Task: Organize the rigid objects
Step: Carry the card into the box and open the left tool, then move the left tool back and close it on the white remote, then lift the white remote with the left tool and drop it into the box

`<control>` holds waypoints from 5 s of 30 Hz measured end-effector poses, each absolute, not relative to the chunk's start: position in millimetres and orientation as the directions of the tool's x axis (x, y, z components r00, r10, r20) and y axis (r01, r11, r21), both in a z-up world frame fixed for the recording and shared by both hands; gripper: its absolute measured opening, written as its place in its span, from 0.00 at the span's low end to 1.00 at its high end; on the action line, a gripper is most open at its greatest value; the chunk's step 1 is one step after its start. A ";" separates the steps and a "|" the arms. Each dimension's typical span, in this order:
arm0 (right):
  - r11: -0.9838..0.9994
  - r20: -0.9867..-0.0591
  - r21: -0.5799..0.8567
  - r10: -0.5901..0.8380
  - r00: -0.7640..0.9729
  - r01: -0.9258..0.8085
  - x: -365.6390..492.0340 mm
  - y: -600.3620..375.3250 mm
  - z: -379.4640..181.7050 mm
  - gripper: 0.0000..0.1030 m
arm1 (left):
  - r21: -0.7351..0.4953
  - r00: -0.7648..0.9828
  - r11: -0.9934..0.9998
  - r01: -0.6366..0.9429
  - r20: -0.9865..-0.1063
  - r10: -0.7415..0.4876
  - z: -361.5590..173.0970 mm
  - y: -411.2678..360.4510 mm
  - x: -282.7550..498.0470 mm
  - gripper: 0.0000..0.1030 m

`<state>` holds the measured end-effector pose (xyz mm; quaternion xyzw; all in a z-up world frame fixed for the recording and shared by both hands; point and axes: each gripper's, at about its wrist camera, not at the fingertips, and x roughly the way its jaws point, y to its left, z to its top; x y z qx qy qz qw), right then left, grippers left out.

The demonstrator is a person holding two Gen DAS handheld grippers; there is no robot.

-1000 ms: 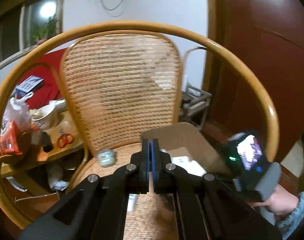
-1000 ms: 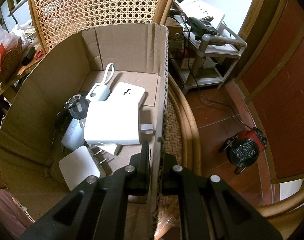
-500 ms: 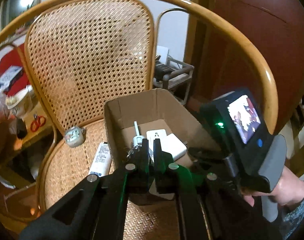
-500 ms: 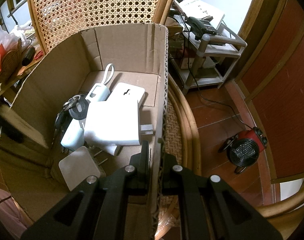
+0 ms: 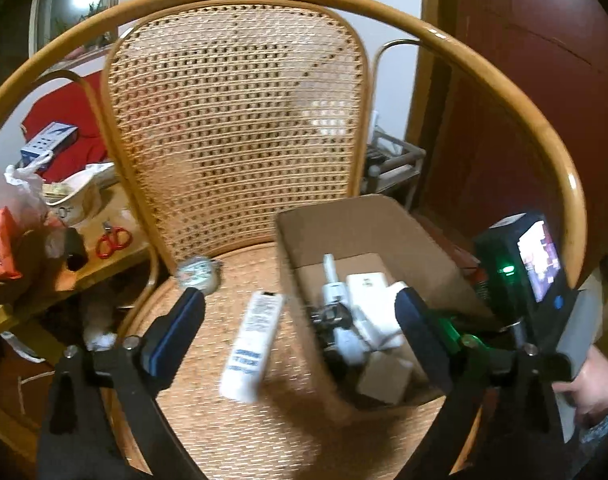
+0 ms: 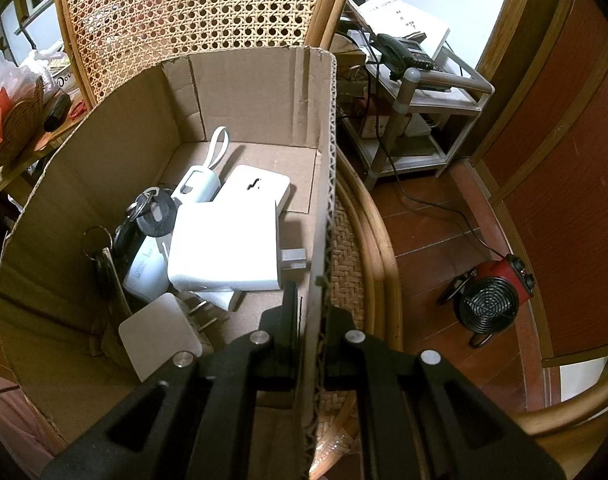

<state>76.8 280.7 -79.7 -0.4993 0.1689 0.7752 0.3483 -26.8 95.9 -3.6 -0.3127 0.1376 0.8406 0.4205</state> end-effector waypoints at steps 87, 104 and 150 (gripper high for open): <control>-0.701 -0.892 -0.086 0.371 -0.259 -0.708 76.3 282.3 -79.1 0.10 | -0.071 -0.351 -0.672 -0.737 -0.810 0.470 -103.0 77.6 -120.8 0.39; -0.701 -0.892 -0.086 0.371 -0.259 -0.707 76.3 282.3 -79.2 0.10 | -0.144 -0.413 -0.644 -0.751 -0.658 0.629 -36.5 81.9 -92.9 0.39; -0.700 -0.894 -0.082 0.367 -0.258 -0.709 74.0 283.0 -78.8 0.11 | -0.020 -0.496 -0.742 -0.670 -0.732 0.467 -41.1 145.9 -124.8 0.93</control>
